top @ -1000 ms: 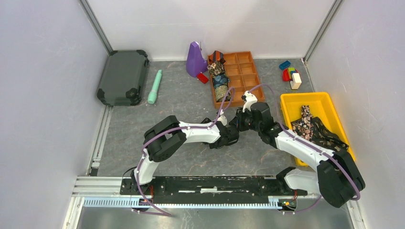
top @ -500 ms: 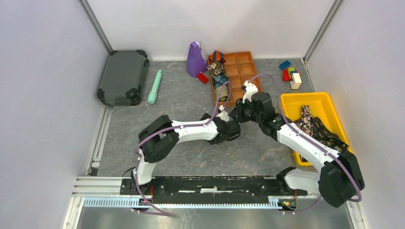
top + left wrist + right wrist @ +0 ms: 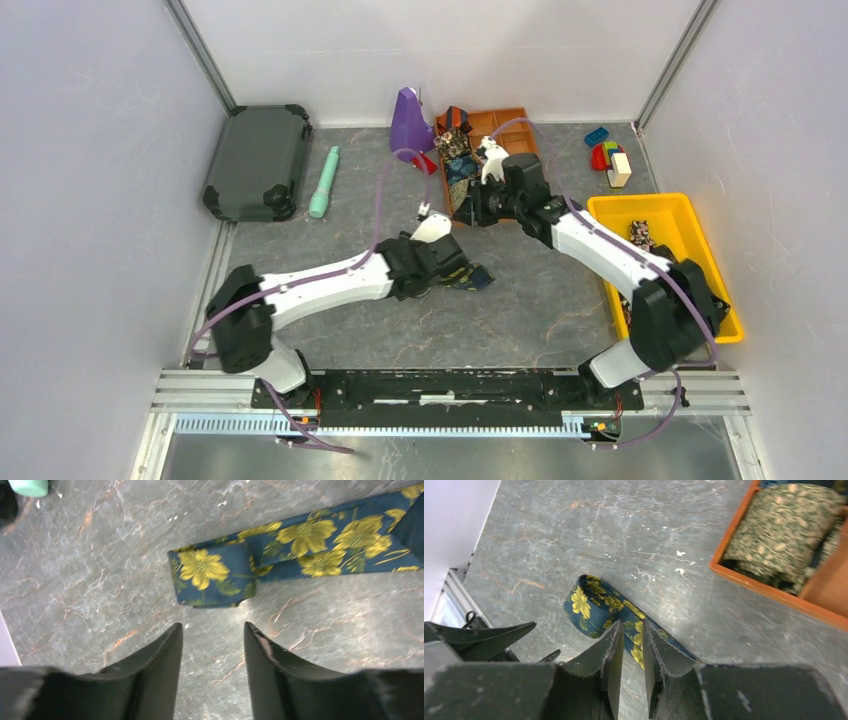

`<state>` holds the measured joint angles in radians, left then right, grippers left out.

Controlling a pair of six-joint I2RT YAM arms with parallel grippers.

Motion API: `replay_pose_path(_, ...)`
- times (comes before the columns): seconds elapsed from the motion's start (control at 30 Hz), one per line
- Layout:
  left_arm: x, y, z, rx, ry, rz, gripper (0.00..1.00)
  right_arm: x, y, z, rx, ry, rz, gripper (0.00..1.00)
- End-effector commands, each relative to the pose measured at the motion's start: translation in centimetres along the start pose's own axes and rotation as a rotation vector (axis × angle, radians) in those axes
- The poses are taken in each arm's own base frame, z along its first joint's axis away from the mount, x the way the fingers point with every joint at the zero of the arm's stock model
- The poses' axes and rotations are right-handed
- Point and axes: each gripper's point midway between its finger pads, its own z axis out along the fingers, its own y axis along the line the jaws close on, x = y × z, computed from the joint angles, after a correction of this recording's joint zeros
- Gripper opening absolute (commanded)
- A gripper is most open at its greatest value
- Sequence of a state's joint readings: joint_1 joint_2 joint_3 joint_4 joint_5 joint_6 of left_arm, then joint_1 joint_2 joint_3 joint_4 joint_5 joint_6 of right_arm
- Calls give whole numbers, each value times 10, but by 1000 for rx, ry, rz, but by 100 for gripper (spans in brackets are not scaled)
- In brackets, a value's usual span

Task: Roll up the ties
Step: Roll the tie at the center of the board.

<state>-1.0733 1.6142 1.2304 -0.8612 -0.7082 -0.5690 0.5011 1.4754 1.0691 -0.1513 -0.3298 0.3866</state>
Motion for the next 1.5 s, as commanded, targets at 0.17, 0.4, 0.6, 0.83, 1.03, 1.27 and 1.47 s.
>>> replay_pose_path(0.17,42,16,-4,267,-20,-426,25,-2,47,65,-240,123,-6,23)
replay_pose_path(0.4,65,7,17,387,5,-625,20,15,38,132,-175,217,1,20)
replay_pose_path(0.6,65,-3,37,409,4,-729,19,42,34,175,-132,317,-26,19)
replay_pose_path(0.83,58,-6,57,384,3,-771,18,78,32,188,-125,389,-44,18)
replay_pose_path(1.03,50,-5,66,363,-13,-788,18,107,32,183,-131,439,-52,18)
replay_pose_path(1.27,41,-7,72,351,-32,-802,17,134,31,173,-140,463,-41,17)
replay_pose_path(1.47,33,-7,79,339,-64,-829,16,140,33,173,-145,474,-41,17)
